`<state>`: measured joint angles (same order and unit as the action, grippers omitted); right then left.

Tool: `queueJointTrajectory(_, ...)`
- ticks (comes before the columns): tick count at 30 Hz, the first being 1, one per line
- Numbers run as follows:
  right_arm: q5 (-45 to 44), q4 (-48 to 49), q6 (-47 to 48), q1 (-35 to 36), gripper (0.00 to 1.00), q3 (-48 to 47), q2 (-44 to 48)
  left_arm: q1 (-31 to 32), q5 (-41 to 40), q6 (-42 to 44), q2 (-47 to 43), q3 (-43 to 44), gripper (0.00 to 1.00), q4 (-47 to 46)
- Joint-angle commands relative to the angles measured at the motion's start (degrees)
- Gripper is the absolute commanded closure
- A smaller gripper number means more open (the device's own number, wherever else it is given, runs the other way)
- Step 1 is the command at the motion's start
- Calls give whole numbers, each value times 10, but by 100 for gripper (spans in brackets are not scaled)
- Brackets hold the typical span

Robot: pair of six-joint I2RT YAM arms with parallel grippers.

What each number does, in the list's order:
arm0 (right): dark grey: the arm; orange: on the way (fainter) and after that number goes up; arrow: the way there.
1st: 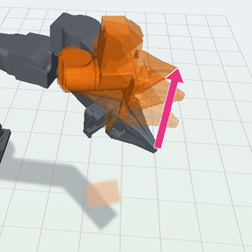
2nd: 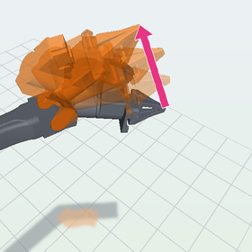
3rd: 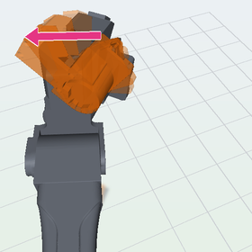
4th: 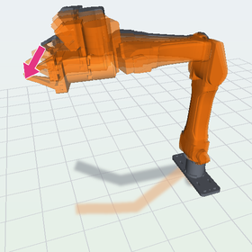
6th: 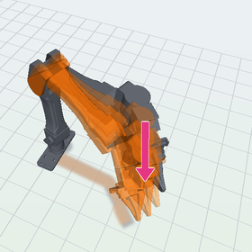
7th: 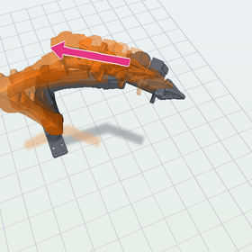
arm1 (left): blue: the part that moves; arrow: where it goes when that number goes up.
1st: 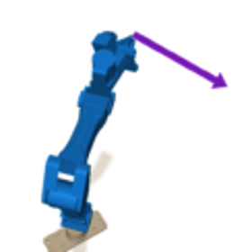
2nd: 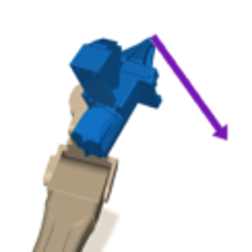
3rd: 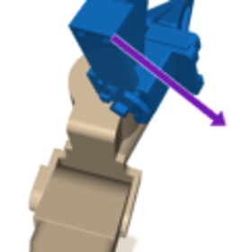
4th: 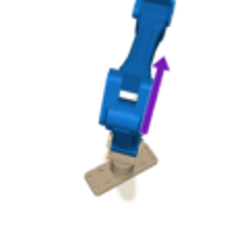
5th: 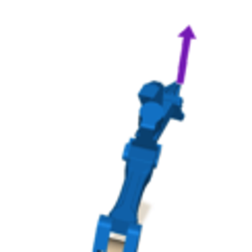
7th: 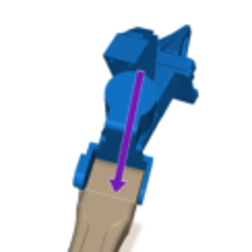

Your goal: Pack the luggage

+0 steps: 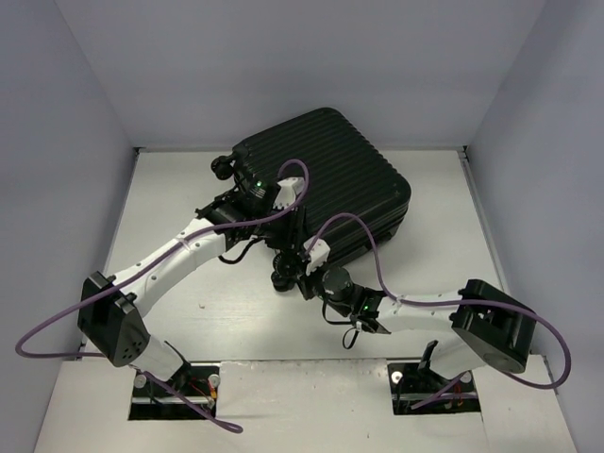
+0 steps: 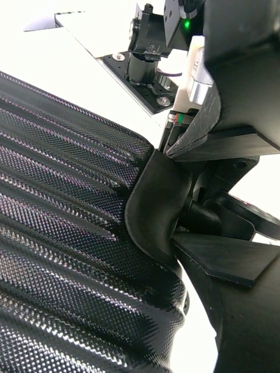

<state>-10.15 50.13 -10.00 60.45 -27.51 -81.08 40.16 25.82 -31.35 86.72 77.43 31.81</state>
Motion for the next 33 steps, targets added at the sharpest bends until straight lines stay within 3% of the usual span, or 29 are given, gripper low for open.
queueJointTrajectory(1, 88, 174, 11, 37, 100, -39, -15, 43, 84, -123, 29, -18, 84, -114)
queueJointTrajectory(3, 87, 170, 16, 38, 96, -38, -18, 43, 86, -120, 32, -11, 84, -109)
queueJointTrajectory(6, 80, 185, 19, 37, 79, -31, -29, 42, 90, -113, 31, -2, 83, -97)
queueJointTrajectory(9, 87, 176, 22, 37, 70, -42, -38, 43, 84, -97, 25, 3, 83, -66)
queueJointTrajectory(13, 80, 139, 20, 37, 57, -33, -2, 33, 42, -77, -1, 4, 66, -31)
queueJointTrajectory(14, 76, 123, 21, 36, 55, -33, 8, 26, 17, -67, -8, 7, 50, -12)
queueJointTrajectory(20, 51, -22, 14, 27, 39, -21, 128, -31, -74, -9, -59, 51, 23, 65)
queueJointTrajectory(25, 44, -138, -9, 8, 36, -7, 206, -101, -90, 15, -113, 50, 23, 54)
queueJointTrajectory(29, 57, -208, -29, -34, 38, -10, 267, -147, -102, 35, -217, -46, 24, -9)
queueJointTrajectory(33, 130, -254, -40, -102, 49, -43, 275, -151, -85, 30, -300, -178, 41, -79)
